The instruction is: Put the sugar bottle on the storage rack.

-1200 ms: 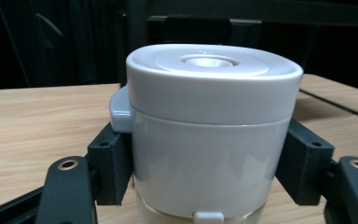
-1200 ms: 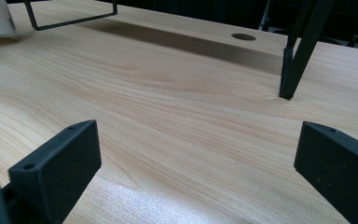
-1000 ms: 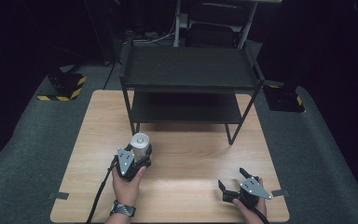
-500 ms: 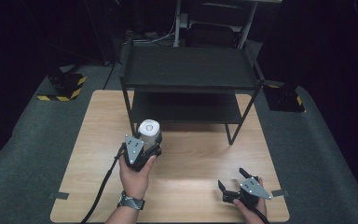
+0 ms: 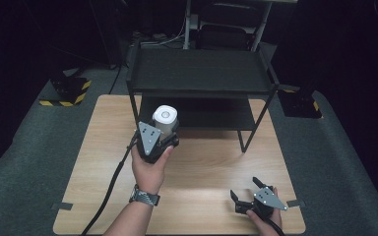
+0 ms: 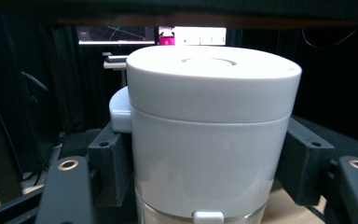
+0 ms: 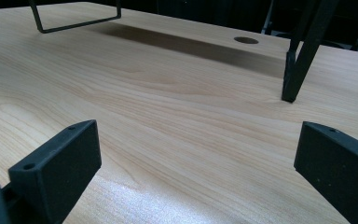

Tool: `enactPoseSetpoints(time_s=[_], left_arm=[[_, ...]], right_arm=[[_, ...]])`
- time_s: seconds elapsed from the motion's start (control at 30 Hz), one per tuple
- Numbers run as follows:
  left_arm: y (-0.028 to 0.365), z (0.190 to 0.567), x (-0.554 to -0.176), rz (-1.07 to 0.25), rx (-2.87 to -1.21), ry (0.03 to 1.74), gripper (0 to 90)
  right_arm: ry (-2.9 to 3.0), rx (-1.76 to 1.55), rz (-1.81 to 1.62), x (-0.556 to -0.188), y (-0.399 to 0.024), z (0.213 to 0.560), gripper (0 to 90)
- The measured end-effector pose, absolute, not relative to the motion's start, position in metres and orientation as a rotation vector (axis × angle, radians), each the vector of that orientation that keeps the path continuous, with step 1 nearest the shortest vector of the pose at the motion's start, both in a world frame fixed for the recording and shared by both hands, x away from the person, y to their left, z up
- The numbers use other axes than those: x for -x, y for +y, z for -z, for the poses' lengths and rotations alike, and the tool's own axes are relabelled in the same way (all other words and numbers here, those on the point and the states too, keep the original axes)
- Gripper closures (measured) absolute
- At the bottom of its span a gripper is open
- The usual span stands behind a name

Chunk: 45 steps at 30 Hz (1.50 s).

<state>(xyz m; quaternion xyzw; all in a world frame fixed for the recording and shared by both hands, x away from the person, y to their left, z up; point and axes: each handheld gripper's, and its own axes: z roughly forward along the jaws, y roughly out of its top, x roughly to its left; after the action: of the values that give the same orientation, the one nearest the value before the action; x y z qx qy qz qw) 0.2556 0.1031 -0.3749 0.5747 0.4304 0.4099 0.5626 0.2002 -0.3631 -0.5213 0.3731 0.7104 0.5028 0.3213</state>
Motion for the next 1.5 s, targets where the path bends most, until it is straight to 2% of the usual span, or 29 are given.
enactPoseSetpoints(time_s=[0.47, 0.97, 1.5], left_arm=[[0.086, 0.368, -0.303, -0.977, -1.350, 1.050, 30.9], [0.066, 0.379, -0.351, -1.001, -1.327, 1.111, 30.9], [0.068, 0.381, -0.356, -0.987, -1.333, 1.106, 29.2]], right_arm=[[1.864, -0.976, -1.336, -0.200, -0.365, 0.522, 0.2], [1.860, -0.964, -1.349, -0.199, -0.367, 0.524, 0.1], [1.859, -0.961, -1.350, -0.199, -0.367, 0.524, 0.1]])
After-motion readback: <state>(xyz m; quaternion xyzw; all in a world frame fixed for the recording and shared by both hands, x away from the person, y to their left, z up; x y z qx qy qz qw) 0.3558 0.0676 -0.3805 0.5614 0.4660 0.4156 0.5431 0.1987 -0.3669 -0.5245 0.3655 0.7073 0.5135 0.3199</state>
